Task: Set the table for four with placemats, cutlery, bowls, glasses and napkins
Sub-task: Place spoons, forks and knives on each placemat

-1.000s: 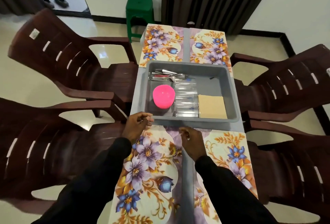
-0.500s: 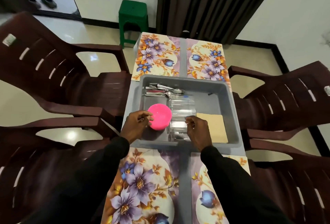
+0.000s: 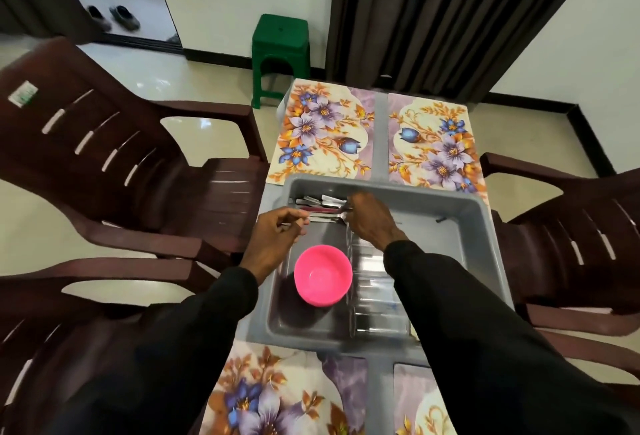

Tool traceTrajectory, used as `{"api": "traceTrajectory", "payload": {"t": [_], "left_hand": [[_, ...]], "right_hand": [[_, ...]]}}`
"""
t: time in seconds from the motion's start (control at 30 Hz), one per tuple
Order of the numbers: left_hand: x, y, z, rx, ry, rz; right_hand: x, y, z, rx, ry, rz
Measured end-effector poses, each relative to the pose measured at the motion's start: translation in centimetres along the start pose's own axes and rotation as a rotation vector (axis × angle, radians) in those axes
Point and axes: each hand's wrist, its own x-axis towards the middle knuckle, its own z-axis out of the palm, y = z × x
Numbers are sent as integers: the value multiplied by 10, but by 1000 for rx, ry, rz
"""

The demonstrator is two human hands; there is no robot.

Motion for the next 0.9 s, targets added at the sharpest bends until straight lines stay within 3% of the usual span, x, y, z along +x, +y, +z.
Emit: {"api": "traceTrajectory", "payload": {"t": [0.17, 0.37, 0.9], "left_hand": [[7, -7, 4, -31, 30, -47], [15, -17, 7, -58, 47, -66], [19, -19, 14, -30, 34, -73]], "right_hand": [[28, 0, 23, -52, -59, -14], [30, 2, 46, -316, -56, -89], [19, 2, 42, -213, 66, -113]]}}
